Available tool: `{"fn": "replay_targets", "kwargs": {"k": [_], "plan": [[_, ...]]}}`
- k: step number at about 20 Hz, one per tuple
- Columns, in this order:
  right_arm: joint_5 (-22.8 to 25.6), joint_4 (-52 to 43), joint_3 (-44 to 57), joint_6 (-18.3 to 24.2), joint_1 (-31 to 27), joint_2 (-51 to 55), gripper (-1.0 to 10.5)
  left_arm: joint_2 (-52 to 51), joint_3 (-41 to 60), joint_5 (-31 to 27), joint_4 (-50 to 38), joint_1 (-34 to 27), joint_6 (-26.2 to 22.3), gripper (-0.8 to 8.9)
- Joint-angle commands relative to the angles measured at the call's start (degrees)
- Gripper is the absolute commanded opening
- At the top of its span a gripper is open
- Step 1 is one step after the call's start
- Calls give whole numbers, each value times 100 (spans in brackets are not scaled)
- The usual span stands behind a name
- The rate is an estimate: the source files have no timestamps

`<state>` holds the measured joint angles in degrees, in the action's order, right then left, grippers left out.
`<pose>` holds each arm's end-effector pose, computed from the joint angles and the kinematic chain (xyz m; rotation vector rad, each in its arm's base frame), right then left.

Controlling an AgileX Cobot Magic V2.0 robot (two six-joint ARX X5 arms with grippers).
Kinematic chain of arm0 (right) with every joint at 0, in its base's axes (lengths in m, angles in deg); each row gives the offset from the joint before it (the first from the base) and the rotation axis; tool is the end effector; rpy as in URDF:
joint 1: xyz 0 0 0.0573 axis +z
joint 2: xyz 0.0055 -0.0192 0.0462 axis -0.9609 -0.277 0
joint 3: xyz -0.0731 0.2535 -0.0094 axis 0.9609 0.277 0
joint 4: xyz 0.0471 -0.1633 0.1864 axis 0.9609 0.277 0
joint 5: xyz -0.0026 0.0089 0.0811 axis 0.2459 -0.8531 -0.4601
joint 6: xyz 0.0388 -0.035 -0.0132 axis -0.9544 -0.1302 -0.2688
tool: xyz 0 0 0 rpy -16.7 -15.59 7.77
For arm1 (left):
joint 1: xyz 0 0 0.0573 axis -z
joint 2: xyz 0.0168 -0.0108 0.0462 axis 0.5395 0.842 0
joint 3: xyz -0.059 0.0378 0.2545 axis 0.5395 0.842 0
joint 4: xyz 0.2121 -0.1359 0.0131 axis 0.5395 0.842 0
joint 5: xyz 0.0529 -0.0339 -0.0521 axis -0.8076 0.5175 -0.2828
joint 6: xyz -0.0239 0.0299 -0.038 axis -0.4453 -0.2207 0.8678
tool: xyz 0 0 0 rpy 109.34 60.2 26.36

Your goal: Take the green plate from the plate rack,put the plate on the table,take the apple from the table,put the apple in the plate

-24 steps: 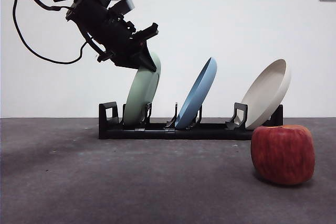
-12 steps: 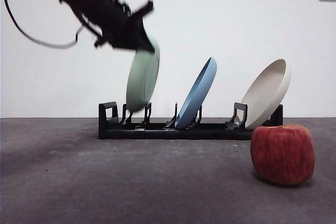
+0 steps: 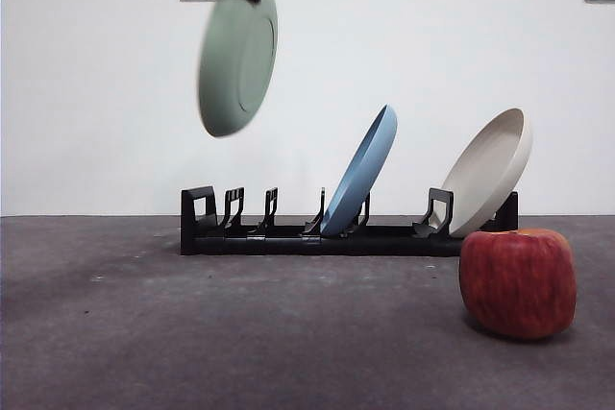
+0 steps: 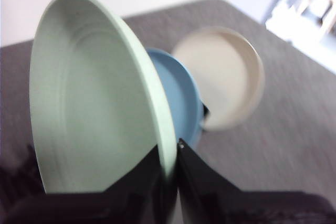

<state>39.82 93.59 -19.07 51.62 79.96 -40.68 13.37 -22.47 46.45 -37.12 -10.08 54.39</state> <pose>0.0943 0.0256 0.3059 0.1071 0.8692 0.6772 0.3112 -0.1408 0.3766 -0.0002 0.4913 -0.7481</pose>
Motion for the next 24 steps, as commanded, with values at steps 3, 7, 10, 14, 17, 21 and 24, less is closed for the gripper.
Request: {"fn": "replay_targets", "kwargs": {"k": [3, 7, 10, 14, 17, 21, 24], "plan": [[-9, -9, -17, 9, 13, 0, 627, -592, -13, -1088, 1239, 684, -1377, -6], [-9, -9, -17, 7, 13, 0, 627, -667, -9, -2212, 2166, 1464, -1836, -6], [-13, -7, -17, 7, 13, 2, 627, -643, 50, -2704, 2544, 1884, -1864, -6], [-13, -9, -17, 9, 13, 0, 627, -643, 483, -3370, 2518, 2529, -1862, -6], [-15, -9, -17, 9, 13, 2, 627, -640, 1021, -3860, 2374, 2826, -1862, -6], [-17, -9, -17, 7, 13, 2, 627, -638, 2046, -4271, 1593, 3132, -1873, -6], [-15, -9, -17, 7, 13, 0, 627, -468, 2706, -4780, 874, 3432, -2135, -6]]}}
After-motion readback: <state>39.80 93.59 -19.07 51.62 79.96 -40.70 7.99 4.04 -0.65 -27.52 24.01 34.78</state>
